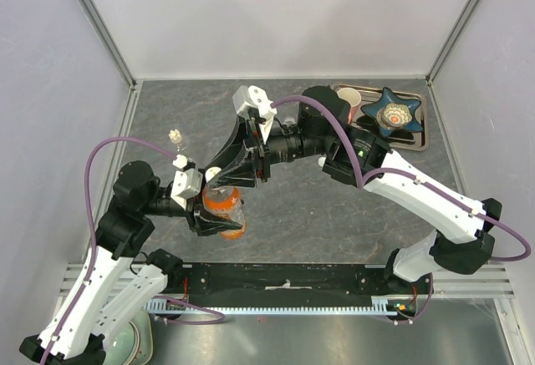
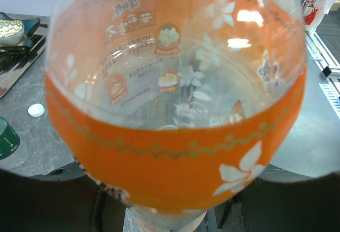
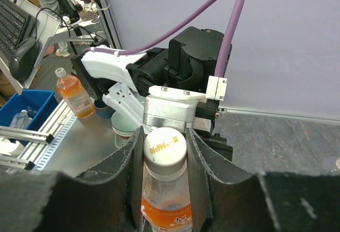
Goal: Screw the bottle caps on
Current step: Screw the bottle cap onto the plastic bottle.
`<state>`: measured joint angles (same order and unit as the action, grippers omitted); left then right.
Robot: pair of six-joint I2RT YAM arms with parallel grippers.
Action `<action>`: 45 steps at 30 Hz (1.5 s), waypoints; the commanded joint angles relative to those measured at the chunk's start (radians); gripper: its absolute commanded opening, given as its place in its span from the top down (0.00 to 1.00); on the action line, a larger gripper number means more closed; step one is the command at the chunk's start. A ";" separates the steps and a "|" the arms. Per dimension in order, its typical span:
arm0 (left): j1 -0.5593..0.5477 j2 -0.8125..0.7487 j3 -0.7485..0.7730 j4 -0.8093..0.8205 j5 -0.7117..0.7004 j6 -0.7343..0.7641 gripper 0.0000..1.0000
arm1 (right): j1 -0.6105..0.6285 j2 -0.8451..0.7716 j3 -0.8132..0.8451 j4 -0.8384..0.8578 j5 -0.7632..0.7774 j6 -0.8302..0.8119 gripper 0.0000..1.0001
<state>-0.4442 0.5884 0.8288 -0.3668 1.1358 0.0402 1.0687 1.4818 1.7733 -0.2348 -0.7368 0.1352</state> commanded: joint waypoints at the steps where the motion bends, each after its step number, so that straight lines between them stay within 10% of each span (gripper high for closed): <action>1: 0.010 -0.016 0.026 0.095 0.015 -0.031 0.98 | -0.006 -0.034 -0.017 0.000 -0.076 0.049 0.99; 15: 0.012 -0.007 0.047 0.074 -0.091 -0.059 0.98 | 0.039 0.069 0.140 -0.357 0.100 -0.172 1.00; 32: 0.016 -0.018 0.092 0.108 -0.177 -0.076 0.98 | 0.039 0.023 -0.051 -0.196 0.086 -0.023 1.00; 45: 0.016 0.005 0.178 0.002 -0.407 0.075 0.98 | 0.112 0.005 -0.129 -0.257 0.457 0.029 1.00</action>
<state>-0.4393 0.6189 0.9356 -0.5476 0.8303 0.0795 1.1164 1.4467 1.7161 -0.2329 -0.3676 0.1120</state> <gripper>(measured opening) 0.601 0.396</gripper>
